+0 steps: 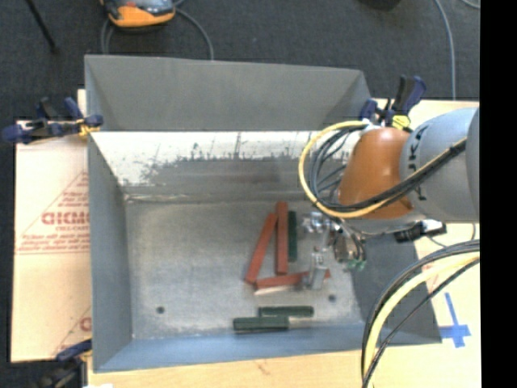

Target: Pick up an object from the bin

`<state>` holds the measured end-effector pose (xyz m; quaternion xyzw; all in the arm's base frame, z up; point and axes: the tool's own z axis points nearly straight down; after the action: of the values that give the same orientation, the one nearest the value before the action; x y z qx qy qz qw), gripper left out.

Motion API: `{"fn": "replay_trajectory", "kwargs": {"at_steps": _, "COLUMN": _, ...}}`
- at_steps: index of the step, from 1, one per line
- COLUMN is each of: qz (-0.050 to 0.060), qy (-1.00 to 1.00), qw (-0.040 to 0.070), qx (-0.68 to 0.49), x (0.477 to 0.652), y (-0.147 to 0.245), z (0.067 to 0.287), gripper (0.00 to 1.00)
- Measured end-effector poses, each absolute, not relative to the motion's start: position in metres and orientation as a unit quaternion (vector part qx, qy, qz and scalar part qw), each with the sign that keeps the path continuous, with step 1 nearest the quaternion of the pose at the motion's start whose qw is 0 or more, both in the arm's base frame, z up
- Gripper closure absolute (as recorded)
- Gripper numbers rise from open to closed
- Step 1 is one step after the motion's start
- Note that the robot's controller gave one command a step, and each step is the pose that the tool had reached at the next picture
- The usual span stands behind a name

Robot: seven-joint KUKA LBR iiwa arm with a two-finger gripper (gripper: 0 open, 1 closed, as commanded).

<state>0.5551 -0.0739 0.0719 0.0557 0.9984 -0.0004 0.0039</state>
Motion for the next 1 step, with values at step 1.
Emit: {"fn": "replay_trajectory", "kwargs": {"at_steps": 1, "qz": 0.000, "qy": 0.999, "qw": 0.005, "qx": 0.054, "x": 0.5559, "y": -0.0741, "z": 0.0744, "gripper": 1.00}}
